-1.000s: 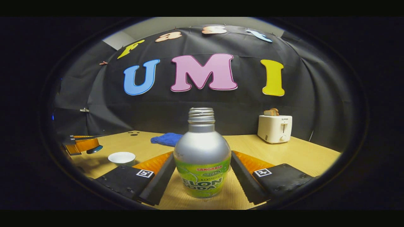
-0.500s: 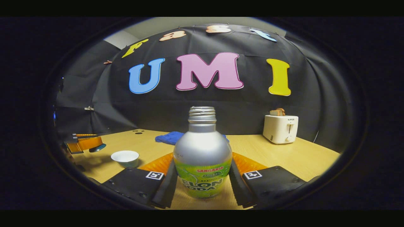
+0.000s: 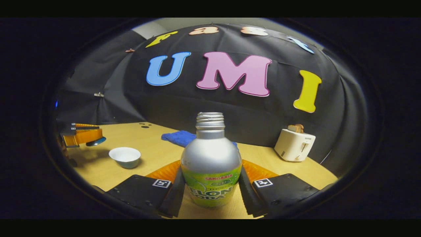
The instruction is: Open the teacup lid with one hand, grasp the water bottle and pour water into the teacup with the other hand; after pouring, place the water bottle on the coaster and then close the teacup lid.
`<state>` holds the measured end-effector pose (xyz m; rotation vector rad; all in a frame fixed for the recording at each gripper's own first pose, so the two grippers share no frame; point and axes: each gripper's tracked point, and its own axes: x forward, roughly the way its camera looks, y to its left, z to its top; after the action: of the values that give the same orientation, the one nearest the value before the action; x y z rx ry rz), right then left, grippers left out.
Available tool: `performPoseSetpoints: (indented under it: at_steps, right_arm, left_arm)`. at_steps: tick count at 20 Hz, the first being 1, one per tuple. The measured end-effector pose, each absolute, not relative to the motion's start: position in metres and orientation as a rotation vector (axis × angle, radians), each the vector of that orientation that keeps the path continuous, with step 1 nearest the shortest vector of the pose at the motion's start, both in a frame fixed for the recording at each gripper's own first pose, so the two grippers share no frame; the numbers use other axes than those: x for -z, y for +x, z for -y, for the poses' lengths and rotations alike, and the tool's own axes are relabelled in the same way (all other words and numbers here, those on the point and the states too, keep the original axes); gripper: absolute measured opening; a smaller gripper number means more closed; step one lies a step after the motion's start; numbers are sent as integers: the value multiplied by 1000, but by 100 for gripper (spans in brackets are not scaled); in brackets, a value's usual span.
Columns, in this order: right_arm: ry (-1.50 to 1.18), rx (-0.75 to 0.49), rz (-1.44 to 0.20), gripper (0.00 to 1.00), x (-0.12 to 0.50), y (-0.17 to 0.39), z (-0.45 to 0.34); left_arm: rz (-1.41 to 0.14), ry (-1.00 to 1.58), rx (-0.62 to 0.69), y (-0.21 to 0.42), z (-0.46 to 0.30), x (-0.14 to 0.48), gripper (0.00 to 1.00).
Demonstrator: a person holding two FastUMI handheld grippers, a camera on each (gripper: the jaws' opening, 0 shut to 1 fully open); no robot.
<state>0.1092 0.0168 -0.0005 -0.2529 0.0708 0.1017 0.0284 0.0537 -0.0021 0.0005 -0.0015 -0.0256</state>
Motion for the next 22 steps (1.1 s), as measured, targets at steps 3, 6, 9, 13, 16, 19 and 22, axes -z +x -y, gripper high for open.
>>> performPoseSetpoints:
  at_steps: [3,6,9,13,16,19,22]
  right_arm:
    - [-394,-61,-98,76,-4,127,-13]
    - [-525,-46,-86,76,-17,141,-20]
    - [-697,-34,-55,72,-27,151,-24]
    - [-913,-64,12,76,-27,155,-37]
    - [-1087,-145,99,76,-22,148,-57]
    - [-1205,-235,166,76,-18,142,-74]
    - [-1222,-302,195,76,-21,132,-80]
  left_arm:
    - [2,0,26,28,-54,3,30]
    - [1,0,21,29,-55,2,30]
    - [1,0,17,28,-56,3,30]
    - [0,-1,-6,27,-59,3,30]
    - [0,0,14,26,-56,2,30]
    - [2,1,1,23,-66,2,28]
    - [1,1,-26,20,-89,3,30]
